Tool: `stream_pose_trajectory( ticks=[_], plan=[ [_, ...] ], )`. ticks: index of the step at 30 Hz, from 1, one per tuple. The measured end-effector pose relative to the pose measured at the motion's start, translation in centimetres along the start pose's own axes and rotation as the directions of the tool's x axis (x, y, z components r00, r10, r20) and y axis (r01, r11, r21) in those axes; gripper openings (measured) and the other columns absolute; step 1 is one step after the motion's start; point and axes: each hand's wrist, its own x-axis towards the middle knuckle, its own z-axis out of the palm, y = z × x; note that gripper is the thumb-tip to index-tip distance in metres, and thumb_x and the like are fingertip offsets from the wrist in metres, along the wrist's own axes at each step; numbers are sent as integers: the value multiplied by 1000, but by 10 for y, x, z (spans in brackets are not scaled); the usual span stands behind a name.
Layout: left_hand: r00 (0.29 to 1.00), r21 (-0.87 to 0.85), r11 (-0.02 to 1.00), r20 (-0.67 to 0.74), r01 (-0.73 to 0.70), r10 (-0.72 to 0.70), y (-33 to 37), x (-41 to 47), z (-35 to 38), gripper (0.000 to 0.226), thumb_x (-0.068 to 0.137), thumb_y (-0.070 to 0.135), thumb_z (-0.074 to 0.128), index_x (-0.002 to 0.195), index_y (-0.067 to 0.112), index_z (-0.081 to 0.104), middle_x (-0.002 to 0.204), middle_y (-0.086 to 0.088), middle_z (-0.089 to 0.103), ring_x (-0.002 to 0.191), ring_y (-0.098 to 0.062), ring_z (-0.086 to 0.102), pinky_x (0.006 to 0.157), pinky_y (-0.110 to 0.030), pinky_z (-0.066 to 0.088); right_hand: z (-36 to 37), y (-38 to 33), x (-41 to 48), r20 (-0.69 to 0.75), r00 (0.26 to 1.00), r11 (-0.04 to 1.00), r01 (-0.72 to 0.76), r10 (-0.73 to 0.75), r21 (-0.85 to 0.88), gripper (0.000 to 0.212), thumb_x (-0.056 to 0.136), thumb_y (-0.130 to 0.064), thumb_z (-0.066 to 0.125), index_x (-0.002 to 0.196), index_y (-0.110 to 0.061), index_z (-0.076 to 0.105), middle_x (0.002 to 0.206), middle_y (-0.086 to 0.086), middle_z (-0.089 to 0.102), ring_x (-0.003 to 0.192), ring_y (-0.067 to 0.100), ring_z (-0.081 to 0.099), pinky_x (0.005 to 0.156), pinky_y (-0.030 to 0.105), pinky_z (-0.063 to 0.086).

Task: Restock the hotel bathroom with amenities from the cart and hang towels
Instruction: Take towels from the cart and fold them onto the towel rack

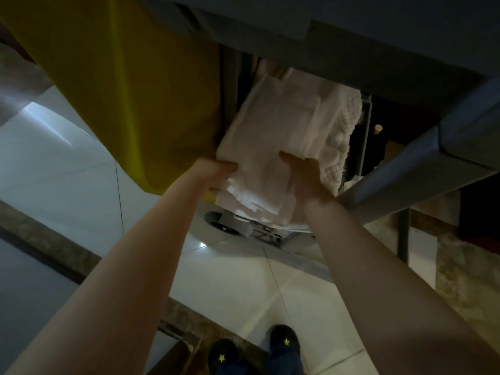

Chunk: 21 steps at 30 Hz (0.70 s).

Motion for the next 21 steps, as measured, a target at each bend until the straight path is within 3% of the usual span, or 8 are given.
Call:
stream_pose_trajectory(
  ticks=[4,6,8,11,14,17,19,21],
  plan=[
    [988,-144,985,-132,-95,76,1,9,-1,48,85,21,67,126,2,51,118,-11,58,105,-30,57,70,-27,47,-4,-7,21,118,993,997,-27,18,76,79,56,-43,84,122,-7,58,109,9,68,98,29,68,71,36,58],
    [980,-94,989,-173,-113,96,-3,11,-1,48,86,22,66,127,3,51,127,-14,56,114,-28,55,78,-25,42,-5,-7,25,215,977,991,-36,7,129,59,66,-36,82,116,-10,63,100,5,73,92,24,71,74,37,59],
    [986,-80,994,-158,-75,61,-9,14,-3,54,86,22,66,132,2,46,136,-14,49,124,-28,48,81,-24,36,-2,-5,27,217,976,992,-8,-19,123,43,72,-27,79,110,-10,68,95,4,74,92,24,70,75,35,58],
    [994,-78,996,-109,-35,26,-12,13,-4,64,84,26,68,137,3,40,142,-15,44,130,-33,42,96,-33,37,4,-13,14,225,974,993,8,-35,120,20,77,-25,74,94,-15,73,99,4,72,101,21,66,92,37,54],
    [996,-178,983,-88,-39,23,-6,3,-6,75,77,45,70,137,10,42,136,-12,50,121,-34,48,104,-44,40,5,-25,-20,350,936,965,-55,-40,258,13,88,-12,58,87,-9,71,74,-2,73,75,9,69,69,22,54],
    [1000,-310,951,15,-20,26,-1,-9,-10,65,80,58,61,129,18,48,117,-3,60,107,-29,58,97,-45,47,-4,-24,-48,434,901,937,-149,-3,315,35,93,-10,47,69,-10,72,62,1,70,57,10,67,51,15,50],
    [992,-344,939,111,-23,65,1,-18,-9,41,89,52,51,114,20,56,96,0,67,86,-18,68,76,-30,55,-11,-16,-58,454,890,939,-199,52,281,33,92,-10,47,68,-9,70,60,2,69,54,11,66,48,15,49],
    [990,-287,958,137,7,34,1,-27,-8,37,90,44,54,114,16,58,91,-1,68,72,-14,68,63,-26,54,-17,-6,-61,429,897,960,-203,103,194,35,90,-6,50,62,-9,71,57,1,68,52,11,66,52,16,51]
  ],
)
